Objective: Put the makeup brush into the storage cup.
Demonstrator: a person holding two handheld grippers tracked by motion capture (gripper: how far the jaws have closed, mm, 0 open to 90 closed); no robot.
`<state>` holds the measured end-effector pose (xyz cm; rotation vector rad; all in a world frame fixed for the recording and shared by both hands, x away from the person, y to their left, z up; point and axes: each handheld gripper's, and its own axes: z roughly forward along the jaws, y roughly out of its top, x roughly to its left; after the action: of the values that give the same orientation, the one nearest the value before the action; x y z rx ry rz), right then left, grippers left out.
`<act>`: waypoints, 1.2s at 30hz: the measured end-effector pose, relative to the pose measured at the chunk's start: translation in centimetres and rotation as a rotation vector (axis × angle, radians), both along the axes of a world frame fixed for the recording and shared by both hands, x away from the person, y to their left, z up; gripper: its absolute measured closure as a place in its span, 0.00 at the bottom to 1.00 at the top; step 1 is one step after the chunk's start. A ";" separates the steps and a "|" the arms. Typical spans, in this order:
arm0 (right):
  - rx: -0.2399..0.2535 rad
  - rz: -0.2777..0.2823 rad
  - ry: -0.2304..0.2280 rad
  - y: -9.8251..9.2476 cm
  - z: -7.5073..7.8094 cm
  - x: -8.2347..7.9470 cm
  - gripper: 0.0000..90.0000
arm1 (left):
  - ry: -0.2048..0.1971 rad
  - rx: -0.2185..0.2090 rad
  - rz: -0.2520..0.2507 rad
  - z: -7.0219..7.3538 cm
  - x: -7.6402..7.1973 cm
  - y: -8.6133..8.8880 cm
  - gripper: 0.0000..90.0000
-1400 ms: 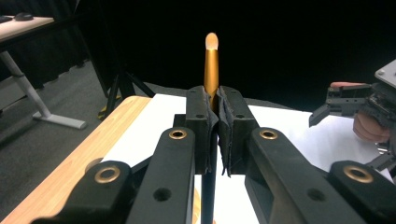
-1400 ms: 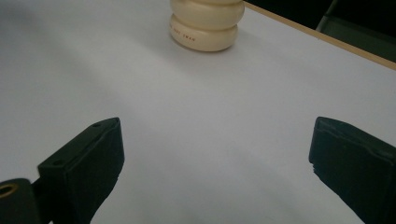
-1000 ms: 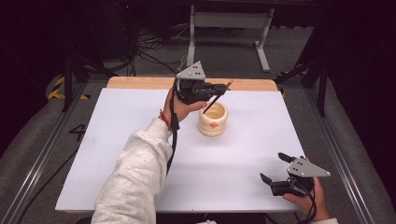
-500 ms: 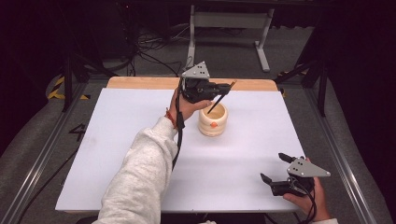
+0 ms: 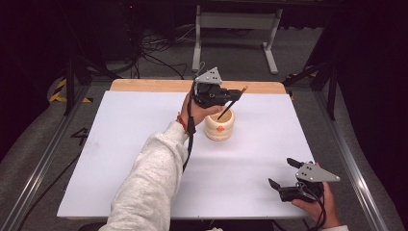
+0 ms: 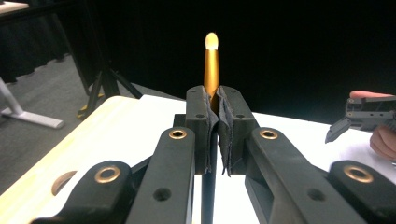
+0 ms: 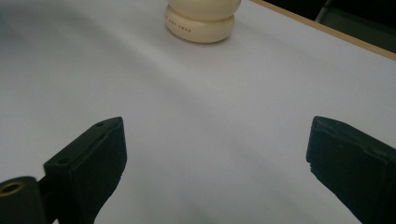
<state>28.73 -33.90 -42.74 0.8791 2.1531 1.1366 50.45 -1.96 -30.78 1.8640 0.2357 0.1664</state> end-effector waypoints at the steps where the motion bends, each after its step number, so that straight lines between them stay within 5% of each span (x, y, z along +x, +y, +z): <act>1: -0.001 -0.001 0.000 0.0 0.0 0.0 0.06 | 0.000 0.000 0.000 -0.1 0.1 0.0 0.93; 36: -0.019 0.009 0.017 0.1 -0.1 0.0 0.07 | 0.084 0.003 0.040 -4.2 1.7 0.9 0.93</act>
<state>28.73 -33.77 -42.88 0.8746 2.1803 1.1157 52.17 -1.04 -35.00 1.8725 0.3315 0.1160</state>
